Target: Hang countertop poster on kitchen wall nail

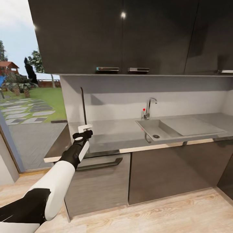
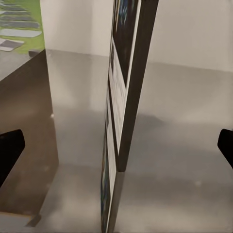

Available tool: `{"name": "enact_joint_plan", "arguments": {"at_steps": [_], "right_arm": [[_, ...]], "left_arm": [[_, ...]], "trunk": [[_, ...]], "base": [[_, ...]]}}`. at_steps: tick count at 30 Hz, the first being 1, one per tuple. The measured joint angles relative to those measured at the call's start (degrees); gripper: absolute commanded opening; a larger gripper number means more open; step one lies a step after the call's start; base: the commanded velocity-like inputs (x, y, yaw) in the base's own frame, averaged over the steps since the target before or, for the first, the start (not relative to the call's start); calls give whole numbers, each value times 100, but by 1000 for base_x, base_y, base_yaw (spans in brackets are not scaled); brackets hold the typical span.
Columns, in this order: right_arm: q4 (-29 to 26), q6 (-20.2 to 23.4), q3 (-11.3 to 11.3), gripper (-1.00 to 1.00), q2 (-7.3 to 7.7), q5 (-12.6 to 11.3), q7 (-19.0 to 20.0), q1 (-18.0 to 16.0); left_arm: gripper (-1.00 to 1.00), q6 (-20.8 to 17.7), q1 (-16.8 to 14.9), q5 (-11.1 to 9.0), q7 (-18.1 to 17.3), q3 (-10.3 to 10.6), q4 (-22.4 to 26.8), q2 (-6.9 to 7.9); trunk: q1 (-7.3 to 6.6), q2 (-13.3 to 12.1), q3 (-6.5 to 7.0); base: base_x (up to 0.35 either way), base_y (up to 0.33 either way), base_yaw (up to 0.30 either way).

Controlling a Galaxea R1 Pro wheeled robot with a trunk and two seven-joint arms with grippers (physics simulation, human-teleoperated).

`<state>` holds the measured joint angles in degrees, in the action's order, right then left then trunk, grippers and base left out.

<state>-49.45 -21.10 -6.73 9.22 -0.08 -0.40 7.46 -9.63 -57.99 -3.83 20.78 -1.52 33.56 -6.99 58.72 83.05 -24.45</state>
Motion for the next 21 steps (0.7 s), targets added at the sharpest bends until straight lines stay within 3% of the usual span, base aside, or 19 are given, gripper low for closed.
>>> {"name": "enact_joint_plan", "arguments": {"at_steps": [11,21], "right_arm": [[129,-97,-4,100,0,13,0,-3],[134,-119,-4,100,0,16,0,-8]], "left_arm": [[100,169,0,1,-7,1,-6,5],[100,231,0,1,-7,-4,-9,2]], "trunk": [[0,0,0],[1,0,0]], "base": [[101,0,0],[18,0,0]]}}
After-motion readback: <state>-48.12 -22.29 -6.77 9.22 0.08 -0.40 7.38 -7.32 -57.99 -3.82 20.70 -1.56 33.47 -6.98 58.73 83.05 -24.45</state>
